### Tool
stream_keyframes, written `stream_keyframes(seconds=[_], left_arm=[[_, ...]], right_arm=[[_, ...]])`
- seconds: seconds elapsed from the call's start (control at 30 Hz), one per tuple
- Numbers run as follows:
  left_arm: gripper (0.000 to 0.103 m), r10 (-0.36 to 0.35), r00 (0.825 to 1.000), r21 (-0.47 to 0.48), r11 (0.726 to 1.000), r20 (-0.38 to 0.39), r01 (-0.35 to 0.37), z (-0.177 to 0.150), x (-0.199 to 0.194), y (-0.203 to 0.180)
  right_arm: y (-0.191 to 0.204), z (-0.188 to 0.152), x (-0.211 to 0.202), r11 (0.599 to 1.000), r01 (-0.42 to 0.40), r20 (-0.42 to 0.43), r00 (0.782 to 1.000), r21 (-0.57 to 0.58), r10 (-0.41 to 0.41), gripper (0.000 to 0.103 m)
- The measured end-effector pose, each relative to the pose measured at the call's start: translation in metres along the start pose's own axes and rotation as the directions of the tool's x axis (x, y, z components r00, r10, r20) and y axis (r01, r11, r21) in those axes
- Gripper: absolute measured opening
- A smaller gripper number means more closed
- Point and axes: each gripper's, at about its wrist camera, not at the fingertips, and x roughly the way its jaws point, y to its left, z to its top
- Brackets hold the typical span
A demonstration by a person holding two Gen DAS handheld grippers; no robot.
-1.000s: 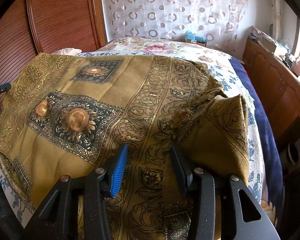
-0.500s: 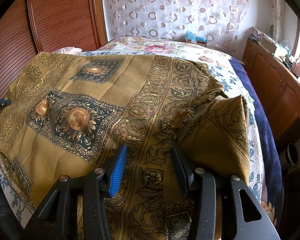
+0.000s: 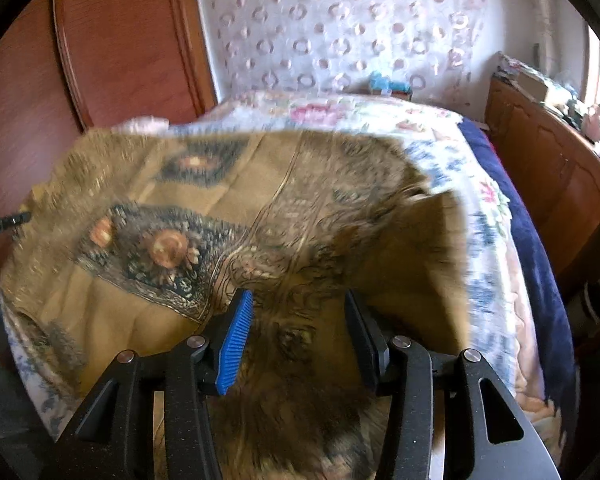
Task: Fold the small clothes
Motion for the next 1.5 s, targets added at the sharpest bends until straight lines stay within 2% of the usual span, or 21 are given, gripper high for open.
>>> stream_keyframes(seconds=[0.13, 0.3, 0.53, 0.8, 0.87, 1.03, 1.07, 1.2, 1.37, 1.5], left_arm=[[0.004, -0.047, 0.997, 0.055, 0.998, 0.068, 0.043, 0.024, -0.012, -0.030], [0.004, -0.111, 0.988, 0.114, 0.989, 0.111, 0.099, 0.055, -0.009, -0.066], [0.004, -0.202, 0.972, 0.204, 0.963, 0.123, 0.175, 0.087, 0.004, -0.121], [0.004, -0.270, 0.957, 0.271, 0.934, 0.106, 0.233, 0.102, 0.015, -0.168], [0.004, -0.276, 0.956, 0.283, 0.929, 0.104, 0.237, 0.102, 0.017, -0.175], [0.004, -0.283, 0.954, 0.297, 0.923, 0.097, 0.243, 0.100, 0.019, -0.185], [0.004, -0.282, 0.954, 0.296, 0.924, 0.096, 0.243, 0.100, 0.020, -0.185], [0.004, -0.280, 0.955, 0.285, 0.927, 0.093, 0.244, 0.099, 0.024, -0.183], [0.004, -0.283, 0.955, 0.274, 0.929, 0.090, 0.249, 0.098, 0.028, -0.181], [0.004, -0.282, 0.955, 0.274, 0.929, 0.092, 0.248, 0.098, 0.029, -0.181]], right_arm=[[-0.014, -0.007, -0.026, 0.998, 0.060, 0.029, 0.998, 0.007, -0.060, 0.050], [-0.025, -0.012, -0.034, 0.994, 0.099, 0.025, 0.995, 0.037, -0.100, 0.050], [-0.021, -0.012, -0.036, 0.994, 0.094, 0.042, 0.994, 0.055, -0.096, 0.050], [-0.029, 0.017, -0.025, 0.993, 0.098, 0.060, 0.993, 0.064, -0.102, 0.050], [-0.031, 0.022, -0.016, 0.994, 0.093, 0.041, 0.995, 0.065, -0.095, 0.050], [-0.033, 0.025, 0.014, 0.994, 0.101, -0.070, 0.993, 0.048, -0.097, 0.049], [-0.033, 0.024, 0.016, 0.995, 0.093, -0.080, 0.993, 0.049, -0.088, 0.049], [-0.031, 0.025, 0.015, 0.999, 0.018, -0.095, 0.995, 0.049, -0.013, 0.008], [-0.032, 0.033, -0.006, 0.985, -0.126, -0.031, 0.991, 0.121, 0.131, 0.004], [-0.038, 0.036, -0.038, 0.951, -0.244, 0.081, 0.969, 0.189, 0.233, 0.004]])
